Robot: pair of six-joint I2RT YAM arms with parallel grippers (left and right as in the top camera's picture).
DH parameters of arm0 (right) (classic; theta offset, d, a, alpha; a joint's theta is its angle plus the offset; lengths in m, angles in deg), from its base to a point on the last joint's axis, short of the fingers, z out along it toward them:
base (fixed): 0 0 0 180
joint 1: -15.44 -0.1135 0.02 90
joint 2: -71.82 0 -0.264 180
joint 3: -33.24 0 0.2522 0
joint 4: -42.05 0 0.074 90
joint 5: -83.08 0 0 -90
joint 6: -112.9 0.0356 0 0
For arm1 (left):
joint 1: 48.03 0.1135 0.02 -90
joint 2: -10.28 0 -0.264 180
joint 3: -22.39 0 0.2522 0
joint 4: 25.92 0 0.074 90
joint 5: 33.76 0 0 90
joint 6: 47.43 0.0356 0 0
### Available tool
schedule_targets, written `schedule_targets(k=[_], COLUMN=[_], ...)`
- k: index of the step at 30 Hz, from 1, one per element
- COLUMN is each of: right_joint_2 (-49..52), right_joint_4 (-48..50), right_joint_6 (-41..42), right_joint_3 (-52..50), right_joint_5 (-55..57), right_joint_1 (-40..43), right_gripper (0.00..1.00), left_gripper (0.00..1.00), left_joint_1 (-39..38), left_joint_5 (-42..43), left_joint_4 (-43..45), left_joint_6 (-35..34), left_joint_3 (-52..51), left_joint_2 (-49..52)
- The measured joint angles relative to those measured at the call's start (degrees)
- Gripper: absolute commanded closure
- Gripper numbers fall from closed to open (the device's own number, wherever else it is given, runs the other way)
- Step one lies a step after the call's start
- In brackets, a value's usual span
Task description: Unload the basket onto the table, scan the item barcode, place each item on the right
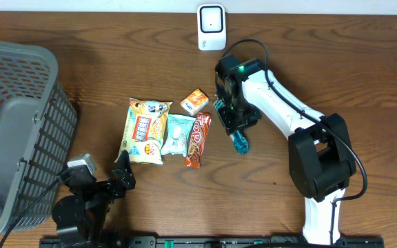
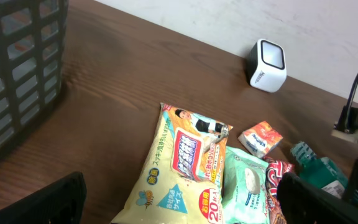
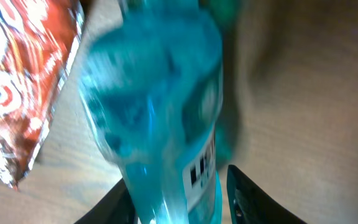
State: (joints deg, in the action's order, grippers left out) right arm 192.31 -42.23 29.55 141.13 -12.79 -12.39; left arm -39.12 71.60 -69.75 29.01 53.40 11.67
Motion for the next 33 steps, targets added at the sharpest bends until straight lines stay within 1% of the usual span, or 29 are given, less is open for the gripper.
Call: schedule_targets(k=[2, 4, 7, 12, 16, 17, 18, 19, 23, 24, 26, 28, 29, 30, 31, 33], right_joint_2=[0.0, 0.0, -0.02, -0.13, -2.19, -4.02, -5.07, -6.97, -18.05, -23.91, -29.29, -36.68, -39.98, -43.95, -49.07, -55.36], right_joint_4=[-2.89, -3.93, -5.27, -3.91, -2.71, -2.69, -2.62, -2.54, -3.48, -4.74, -5.51, -4.61, -3.54, -2.47, 3.74, 10.97], right_joint_6=[0.68, 1.05, 1.81, 2.51, 3.39, 3.65, 3.74, 4.02, 5.14, 6.36, 7.65, 9.97, 10.82, 11.91, 12.66, 14.1], right_joint_3=[0.0, 0.02, 0.02, 0.07, 1.01, 1.68, 1.95, 2.19, 2.8, 3.02, 3.3, 0.66, -1.62, -4.63, -10.82, -22.05], right_joint_5=[-0.2, -0.17, -0.17, -0.2, -0.26, -0.33, -0.37, -0.37, 0.55, 2.4, 4.42, 8.11, 9.62, 11.08, 12.39, 13.0], right_joint_1=[0.0, 0.0, 0.0, 0.0, 0.0, 0.0, 0.0, 0.0, 0.0, -0.02, -0.02, -0.44, -0.79, -1.44, -2.56, -4.33], right_gripper=[0.62, 0.61, 0.56, 0.51, 0.47, 0.39, 0.27, 0.15, 0.13, 0.12, 0.11, 0.04, 0.01, 0.01, 0.01, 0.01], left_gripper=[0.03, 0.02, 0.02, 0.02, 0.02, 0.02, 0.02, 0.02, 0.02, 0.02, 0.02, 0.02, 0.02, 0.02, 0.02, 0.02], left_joint_1=[0.0, 0.0, 0.0, 0.0, 0.0, 0.0, 0.0, 0.0, 0.0, 0.0, 0.0, 0.0, 0.0, 0.0, 0.0, 0.0], left_joint_5=[0.0, 0.0, 0.0, 0.0, 0.0, 0.0, 0.0, 0.0, 0.0, 0.0, 0.0, 0.02, 0.0, -0.02, 0.02, 0.0], left_joint_4=[0.0, 0.0, 0.0, 0.02, 0.02, 0.0, 0.0, 0.02, 0.02, 0.0, -0.02, -0.09, 0.0, -0.02, -0.09, -0.11], left_joint_6=[0.0, 0.0, 0.0, 0.0, 0.0, 0.0, 0.0, 0.0, 0.02, 0.0, 0.0, 0.0, 0.0, 0.0, 0.0, 0.0], left_joint_3=[0.0, 0.0, 0.0, 0.0, 0.0, 0.0, 0.0, 0.0, 0.0, 0.0, 0.0, 0.0, 0.0, 0.0, 0.0, 0.0], left_joint_2=[0.0, 0.0, 0.0, 0.0, 0.0, 0.0, 0.0, 0.0, 0.0, 0.0, 0.0, 0.0, 0.0, 0.02, 0.0, 0.02])
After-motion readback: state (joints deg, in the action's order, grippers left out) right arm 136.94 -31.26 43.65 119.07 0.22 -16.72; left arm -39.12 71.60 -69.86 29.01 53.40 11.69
